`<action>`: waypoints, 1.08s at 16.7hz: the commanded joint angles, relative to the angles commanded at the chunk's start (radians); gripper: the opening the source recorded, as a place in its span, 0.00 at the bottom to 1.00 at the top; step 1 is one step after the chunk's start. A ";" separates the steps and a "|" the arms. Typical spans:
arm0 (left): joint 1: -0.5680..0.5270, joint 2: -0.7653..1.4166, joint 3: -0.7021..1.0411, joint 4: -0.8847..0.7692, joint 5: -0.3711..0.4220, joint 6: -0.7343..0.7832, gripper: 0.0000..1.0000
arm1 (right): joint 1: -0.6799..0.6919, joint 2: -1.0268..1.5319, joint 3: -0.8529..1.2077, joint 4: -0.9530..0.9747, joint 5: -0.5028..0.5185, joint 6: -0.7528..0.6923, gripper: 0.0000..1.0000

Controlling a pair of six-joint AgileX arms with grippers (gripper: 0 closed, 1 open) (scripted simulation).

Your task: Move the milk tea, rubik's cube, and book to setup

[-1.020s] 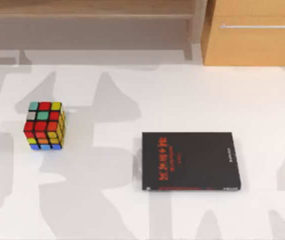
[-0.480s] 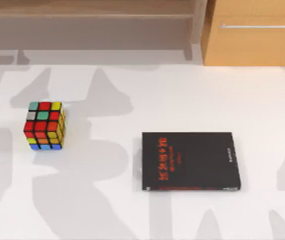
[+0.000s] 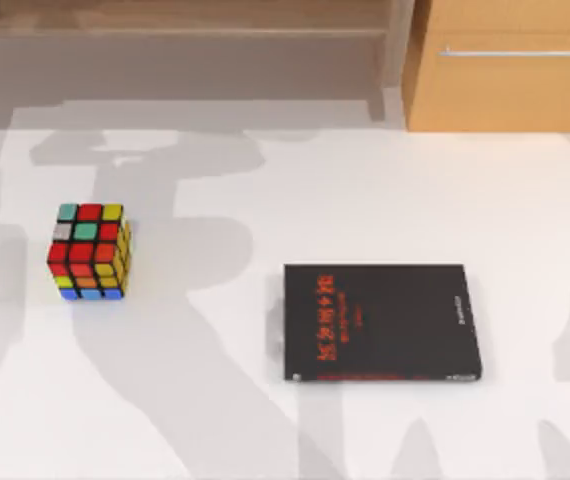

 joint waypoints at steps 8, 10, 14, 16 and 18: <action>-0.013 0.065 0.099 -0.035 -0.012 -0.001 1.00 | 0.000 0.000 0.000 0.000 0.000 0.000 1.00; -0.013 0.065 0.099 -0.035 -0.012 -0.001 0.85 | 0.000 0.000 0.000 0.000 0.000 0.000 1.00; -0.013 0.065 0.099 -0.035 -0.012 -0.001 0.55 | 0.000 0.000 0.000 0.000 0.000 0.000 1.00; -0.013 0.065 0.099 -0.035 -0.012 -0.001 0.40 | 0.000 0.000 0.000 0.000 0.000 0.000 1.00; -0.013 0.065 0.099 -0.035 -0.012 -0.001 0.25 | 0.000 0.000 0.000 0.000 0.000 0.000 1.00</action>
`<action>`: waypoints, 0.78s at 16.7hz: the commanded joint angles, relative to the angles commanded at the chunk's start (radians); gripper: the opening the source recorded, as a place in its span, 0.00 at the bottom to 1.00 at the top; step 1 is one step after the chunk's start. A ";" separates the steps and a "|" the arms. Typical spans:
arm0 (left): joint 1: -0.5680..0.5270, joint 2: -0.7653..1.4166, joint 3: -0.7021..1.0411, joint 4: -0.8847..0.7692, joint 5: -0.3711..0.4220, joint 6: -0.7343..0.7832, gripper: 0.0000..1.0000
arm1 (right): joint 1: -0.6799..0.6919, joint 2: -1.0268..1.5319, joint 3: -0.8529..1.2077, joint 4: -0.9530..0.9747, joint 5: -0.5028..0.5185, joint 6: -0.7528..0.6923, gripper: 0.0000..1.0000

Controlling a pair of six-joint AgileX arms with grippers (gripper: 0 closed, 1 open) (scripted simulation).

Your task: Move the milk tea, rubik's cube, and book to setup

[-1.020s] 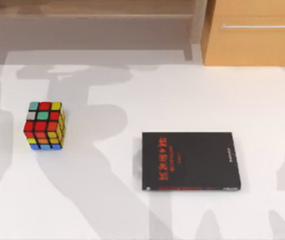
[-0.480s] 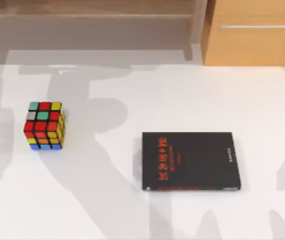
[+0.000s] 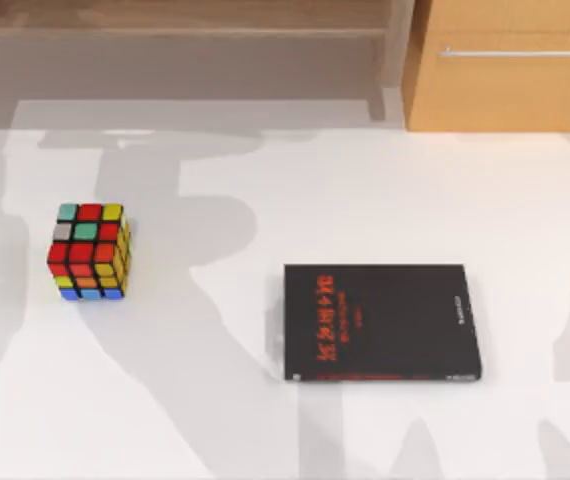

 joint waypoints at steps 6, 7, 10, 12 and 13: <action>0.000 0.000 0.000 0.000 0.000 0.000 0.00 | 0.000 0.000 0.000 0.000 0.000 0.000 1.00; 0.000 0.000 0.000 0.000 0.000 0.000 0.00 | 0.000 0.000 0.000 0.000 0.000 0.000 1.00; 0.000 0.000 0.000 0.000 0.000 0.000 0.00 | 0.000 0.000 0.000 0.000 0.000 0.000 1.00; 0.003 -0.002 0.000 0.000 0.000 0.002 0.00 | 0.000 0.000 0.000 0.000 0.000 0.000 1.00; 0.004 -0.005 -0.003 0.001 0.000 0.002 0.00 | 0.000 0.000 0.000 0.000 0.000 0.000 1.00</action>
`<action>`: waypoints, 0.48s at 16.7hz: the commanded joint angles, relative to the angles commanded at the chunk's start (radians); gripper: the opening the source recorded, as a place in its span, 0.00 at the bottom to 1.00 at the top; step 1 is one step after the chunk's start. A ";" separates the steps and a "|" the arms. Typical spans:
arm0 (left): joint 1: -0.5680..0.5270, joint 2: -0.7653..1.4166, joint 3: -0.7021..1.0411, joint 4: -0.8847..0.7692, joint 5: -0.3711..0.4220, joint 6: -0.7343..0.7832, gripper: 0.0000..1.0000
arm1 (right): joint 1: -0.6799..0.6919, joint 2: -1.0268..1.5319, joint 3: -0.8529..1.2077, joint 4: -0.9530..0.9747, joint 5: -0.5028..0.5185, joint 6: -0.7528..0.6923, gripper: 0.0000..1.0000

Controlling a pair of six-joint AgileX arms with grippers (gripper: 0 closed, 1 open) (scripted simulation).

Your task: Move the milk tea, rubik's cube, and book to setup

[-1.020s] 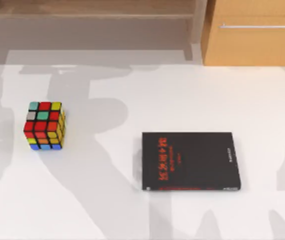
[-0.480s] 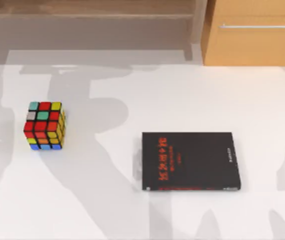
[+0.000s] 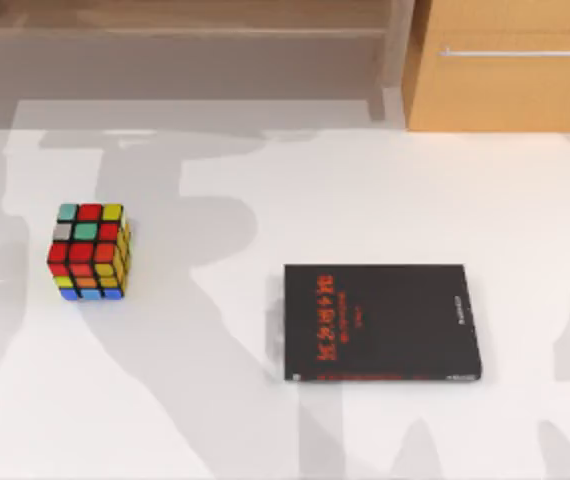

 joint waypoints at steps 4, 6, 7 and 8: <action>0.016 -0.095 -0.107 0.024 0.015 0.001 0.00 | 0.000 0.000 0.000 0.000 0.000 0.000 1.00; 0.024 -0.153 -0.199 0.037 0.022 0.001 0.00 | 0.000 0.000 0.000 0.000 0.000 0.000 1.00; 0.028 -0.182 -0.245 0.043 0.026 0.001 0.00 | 0.000 0.000 0.000 0.000 0.000 0.000 1.00; 0.032 -0.212 -0.286 0.051 0.030 0.001 0.00 | 0.000 0.000 0.000 0.000 0.000 0.000 1.00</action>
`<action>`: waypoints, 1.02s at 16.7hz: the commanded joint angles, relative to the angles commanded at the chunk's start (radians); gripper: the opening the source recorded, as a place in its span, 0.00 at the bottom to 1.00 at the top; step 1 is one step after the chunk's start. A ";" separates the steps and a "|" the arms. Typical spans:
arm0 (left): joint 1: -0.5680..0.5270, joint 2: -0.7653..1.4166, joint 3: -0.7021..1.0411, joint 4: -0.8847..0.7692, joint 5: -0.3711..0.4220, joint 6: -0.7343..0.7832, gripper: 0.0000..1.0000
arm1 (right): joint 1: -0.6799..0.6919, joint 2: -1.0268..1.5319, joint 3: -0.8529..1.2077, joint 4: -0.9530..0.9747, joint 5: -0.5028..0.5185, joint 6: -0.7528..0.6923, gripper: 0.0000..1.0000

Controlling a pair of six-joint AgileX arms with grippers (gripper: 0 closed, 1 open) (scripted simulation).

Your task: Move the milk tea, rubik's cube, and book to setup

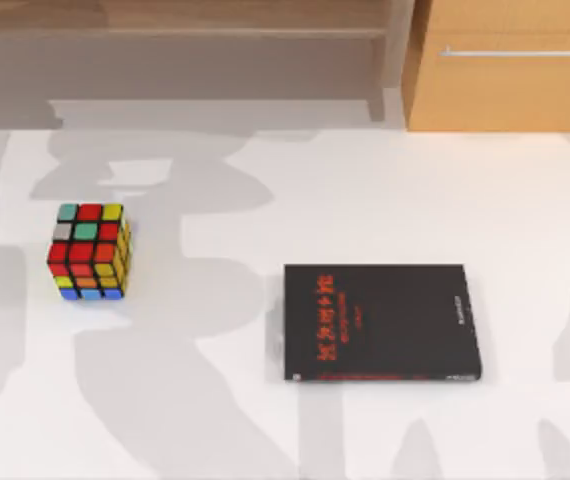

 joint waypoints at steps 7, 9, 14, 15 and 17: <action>0.009 -0.058 -0.064 0.022 0.012 0.002 0.00 | 0.000 0.000 0.000 0.000 0.000 0.000 1.00; 0.023 -0.059 -0.064 0.036 0.019 0.000 0.00 | 0.000 0.000 0.000 0.000 0.000 0.000 1.00; 0.185 -0.016 -0.079 0.186 0.123 -0.015 0.00 | 0.000 0.000 0.000 0.000 0.000 0.000 1.00; 0.222 0.001 -0.087 0.223 0.153 -0.016 0.00 | 0.000 0.000 0.000 0.000 0.000 0.000 1.00; 0.290 0.047 -0.108 0.288 0.218 -0.014 0.00 | 0.000 0.000 0.000 0.000 0.000 0.000 1.00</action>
